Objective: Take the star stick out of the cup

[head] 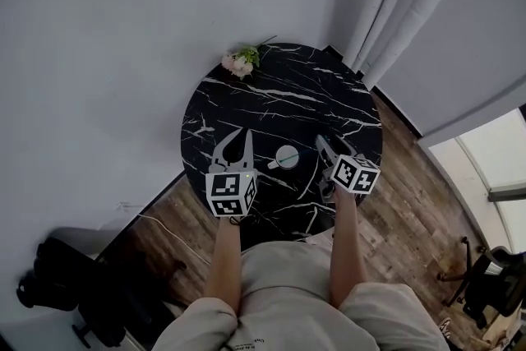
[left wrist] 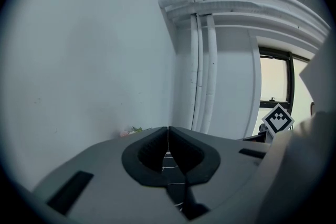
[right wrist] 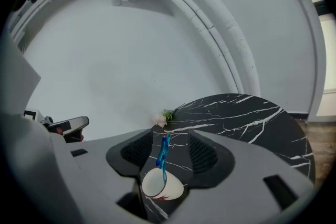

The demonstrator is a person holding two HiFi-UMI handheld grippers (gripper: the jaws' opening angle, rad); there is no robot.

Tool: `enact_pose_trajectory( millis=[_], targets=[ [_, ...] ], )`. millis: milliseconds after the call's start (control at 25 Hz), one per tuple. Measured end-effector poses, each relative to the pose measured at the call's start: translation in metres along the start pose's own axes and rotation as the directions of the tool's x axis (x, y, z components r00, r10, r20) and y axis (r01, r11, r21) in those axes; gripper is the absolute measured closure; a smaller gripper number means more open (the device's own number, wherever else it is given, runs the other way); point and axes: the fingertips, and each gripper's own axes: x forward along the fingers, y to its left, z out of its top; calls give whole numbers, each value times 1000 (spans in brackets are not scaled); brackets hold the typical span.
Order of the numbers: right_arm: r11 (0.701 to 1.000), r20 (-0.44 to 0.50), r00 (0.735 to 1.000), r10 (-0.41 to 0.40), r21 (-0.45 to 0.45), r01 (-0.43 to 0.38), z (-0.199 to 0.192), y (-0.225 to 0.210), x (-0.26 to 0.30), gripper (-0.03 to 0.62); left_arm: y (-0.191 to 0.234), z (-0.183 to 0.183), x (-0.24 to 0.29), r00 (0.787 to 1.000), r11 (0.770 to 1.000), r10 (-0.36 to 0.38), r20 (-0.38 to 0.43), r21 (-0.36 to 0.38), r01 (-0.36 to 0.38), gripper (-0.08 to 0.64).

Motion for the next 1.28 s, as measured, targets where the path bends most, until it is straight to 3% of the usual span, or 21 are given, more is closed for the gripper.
enact_pose_trajectory(
  millis=[240,440,560,760,1040,1280],
  targets=[
    [1000,23,1000,-20,18,19,-6,4,3,379,15,-4,-1,1000,1000,17,-10,-9,-17,537],
    [998,40,999,-23,65,21,-8,5,4,477,15,-9,0,1000,1000,11,-17,-14,-11,537],
    [998,41,998,-51,50,49,-8,3,4,527,13,-11,0,1000,1000,7,-21,-15,-7,537],
    [999,43,999,-29,41,27,-8,7,2,548,10,-8,-4,1000,1000,11,-10,-15,-11,537],
    [993,17,1000,15,-116,-13,-4,30,4,549,14,-7,-16,999,999,37,-4,-17,-37,537],
    [949,-36,998,51,-311,-60,-7,63,13,551,20,-5,-31,997,997,76,11,-21,-75,537]
  ],
)
